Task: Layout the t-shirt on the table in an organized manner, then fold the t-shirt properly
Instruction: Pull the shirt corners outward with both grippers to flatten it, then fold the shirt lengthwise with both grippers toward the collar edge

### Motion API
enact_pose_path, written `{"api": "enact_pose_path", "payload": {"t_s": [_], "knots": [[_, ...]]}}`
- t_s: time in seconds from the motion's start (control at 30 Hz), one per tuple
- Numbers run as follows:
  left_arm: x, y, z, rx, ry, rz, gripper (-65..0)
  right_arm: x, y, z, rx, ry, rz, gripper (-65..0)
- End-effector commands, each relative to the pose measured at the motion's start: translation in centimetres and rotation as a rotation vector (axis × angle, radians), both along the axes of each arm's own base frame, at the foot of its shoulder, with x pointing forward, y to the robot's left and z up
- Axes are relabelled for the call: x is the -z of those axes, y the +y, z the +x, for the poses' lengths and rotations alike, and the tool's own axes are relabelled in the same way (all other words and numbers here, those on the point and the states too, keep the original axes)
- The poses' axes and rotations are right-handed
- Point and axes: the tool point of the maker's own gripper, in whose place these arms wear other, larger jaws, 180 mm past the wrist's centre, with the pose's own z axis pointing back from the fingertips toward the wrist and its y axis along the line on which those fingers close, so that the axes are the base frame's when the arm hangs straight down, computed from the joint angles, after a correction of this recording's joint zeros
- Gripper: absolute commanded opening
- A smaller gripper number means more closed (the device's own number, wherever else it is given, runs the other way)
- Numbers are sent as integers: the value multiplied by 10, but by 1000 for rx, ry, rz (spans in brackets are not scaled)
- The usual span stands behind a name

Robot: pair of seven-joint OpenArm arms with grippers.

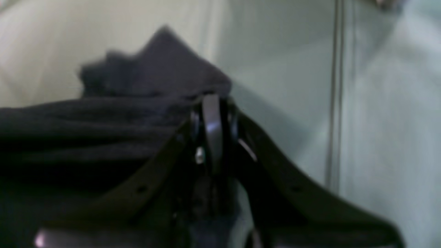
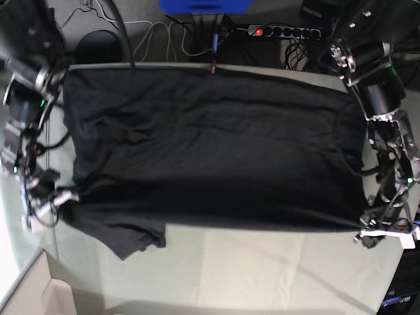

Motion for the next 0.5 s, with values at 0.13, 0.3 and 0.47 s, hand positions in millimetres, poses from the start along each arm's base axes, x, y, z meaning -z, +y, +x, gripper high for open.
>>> {"api": "enact_pose_path", "payload": {"t_s": [0.13, 0.3, 0.47], "knots": [[-11, 9, 2, -13, -36, 15, -649, -47, 23, -5, -41, -155, -82, -650], [-1, 10, -8, -14, -14, 20, -649, -59, 43, -35, -66, -179, -145, -650], [14, 11, -28, -13, 20, 40, -649, -47, 46, -66, -75, -139, -171, -650]]}}
